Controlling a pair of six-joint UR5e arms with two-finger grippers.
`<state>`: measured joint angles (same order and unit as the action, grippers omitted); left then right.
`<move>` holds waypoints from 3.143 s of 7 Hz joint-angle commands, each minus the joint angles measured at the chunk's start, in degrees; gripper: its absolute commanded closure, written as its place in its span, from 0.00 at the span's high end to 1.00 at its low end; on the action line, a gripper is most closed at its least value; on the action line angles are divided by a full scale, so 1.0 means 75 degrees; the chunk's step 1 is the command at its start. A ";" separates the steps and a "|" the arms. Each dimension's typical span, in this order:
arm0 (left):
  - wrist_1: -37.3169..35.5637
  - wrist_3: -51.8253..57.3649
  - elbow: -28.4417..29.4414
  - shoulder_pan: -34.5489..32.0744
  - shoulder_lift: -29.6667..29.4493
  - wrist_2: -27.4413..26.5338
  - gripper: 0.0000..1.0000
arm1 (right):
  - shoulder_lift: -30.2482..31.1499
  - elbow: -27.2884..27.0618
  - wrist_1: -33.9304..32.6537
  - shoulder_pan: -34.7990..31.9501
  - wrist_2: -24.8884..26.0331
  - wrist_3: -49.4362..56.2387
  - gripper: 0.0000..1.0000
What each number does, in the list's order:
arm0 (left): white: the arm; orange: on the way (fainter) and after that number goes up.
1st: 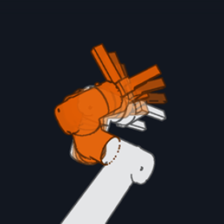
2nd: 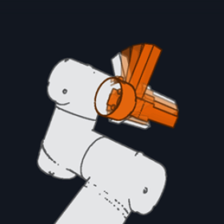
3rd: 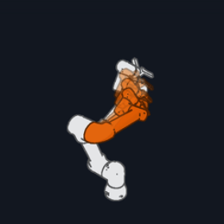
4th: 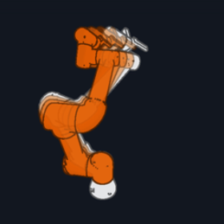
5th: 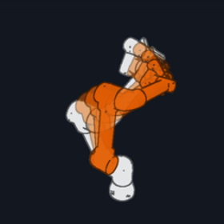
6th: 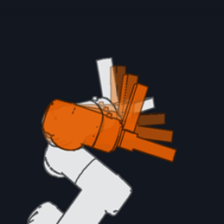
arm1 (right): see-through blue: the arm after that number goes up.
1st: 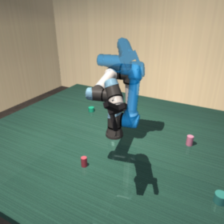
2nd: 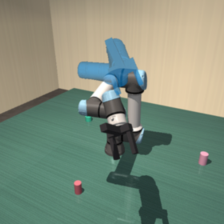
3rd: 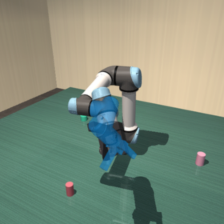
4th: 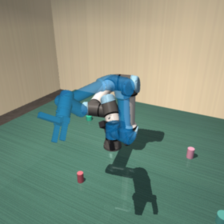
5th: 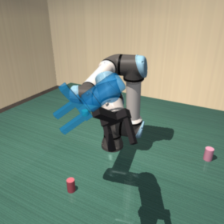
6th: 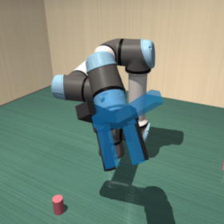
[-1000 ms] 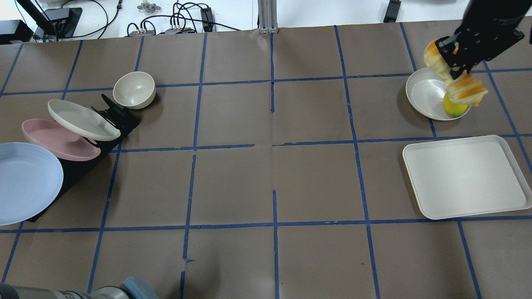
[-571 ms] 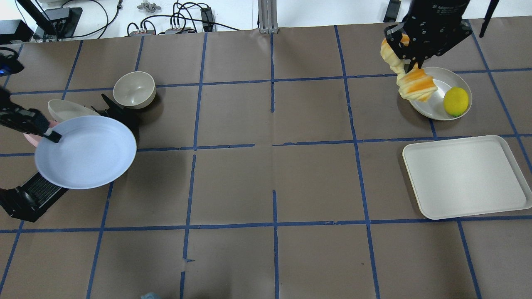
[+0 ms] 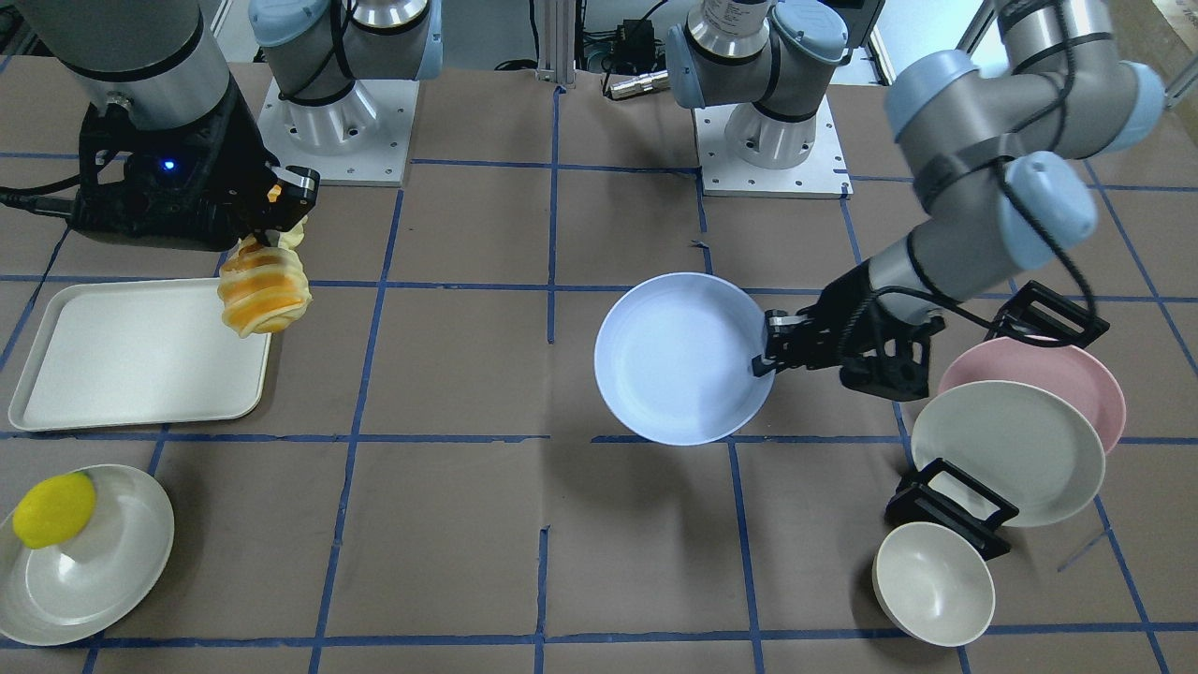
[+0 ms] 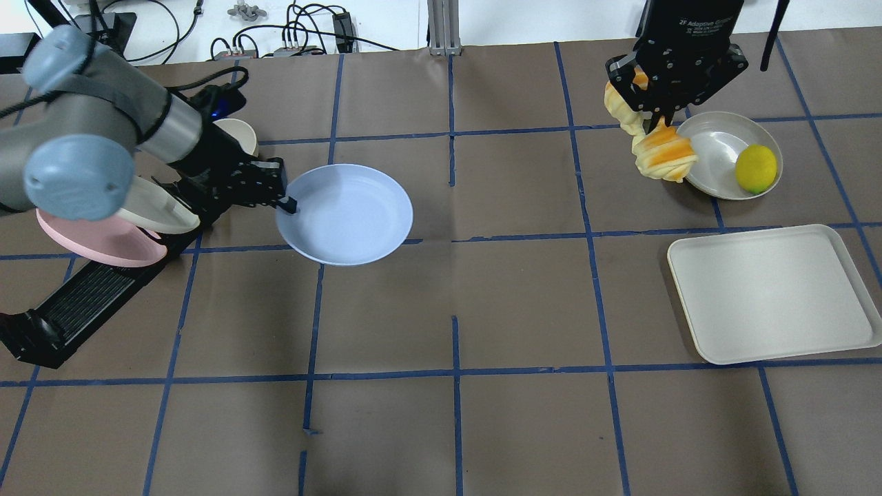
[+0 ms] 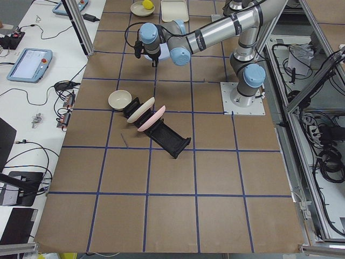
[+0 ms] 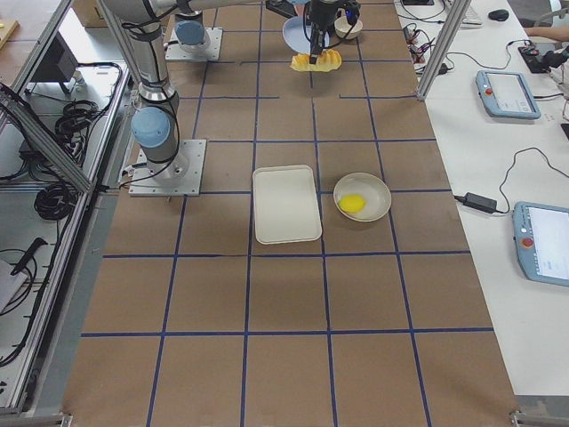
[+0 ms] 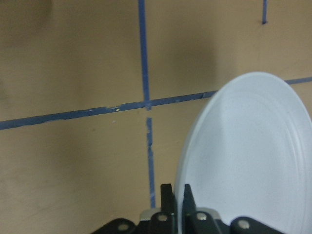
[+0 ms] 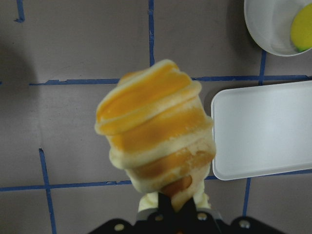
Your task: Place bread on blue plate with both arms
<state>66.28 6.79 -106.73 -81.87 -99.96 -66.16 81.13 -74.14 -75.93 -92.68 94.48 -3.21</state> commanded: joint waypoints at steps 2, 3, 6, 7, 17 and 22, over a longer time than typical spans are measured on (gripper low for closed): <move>-0.3229 -0.3463 -0.0886 -0.1912 -0.0429 -0.0131 0.01 | -0.0036 -0.0028 -0.0107 -0.0006 0.0035 0.0088 0.09; -0.3630 -0.4191 -0.0910 -0.2322 -0.0476 -0.0654 0.01 | -0.0141 -0.0028 -0.0188 -0.0006 0.0035 0.0041 0.09; -0.4044 -0.3270 -0.0759 -0.2376 -0.0746 -0.1468 1.00 | -0.0247 -0.0040 -0.0412 -0.0181 -0.0035 -0.0308 0.09; -0.3464 -0.0871 -0.0584 -0.1689 -0.0793 -0.1456 1.00 | -0.0375 -0.0075 -0.0435 -0.0541 -0.0035 -0.0856 0.09; 0.4136 -0.0889 0.2148 -0.0462 0.1316 -0.2453 1.00 | -0.2601 -0.0507 -0.3533 -0.2490 0.0035 -0.2490 0.08; 0.4136 -0.1386 0.2113 -0.0475 0.1469 -0.2464 1.00 | -0.3351 -0.1516 -0.6058 -0.2536 -0.0012 -0.2490 0.08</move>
<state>97.31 -3.54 -90.95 -85.41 -88.96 -84.68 57.82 -85.03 -118.52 -111.25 94.28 -21.80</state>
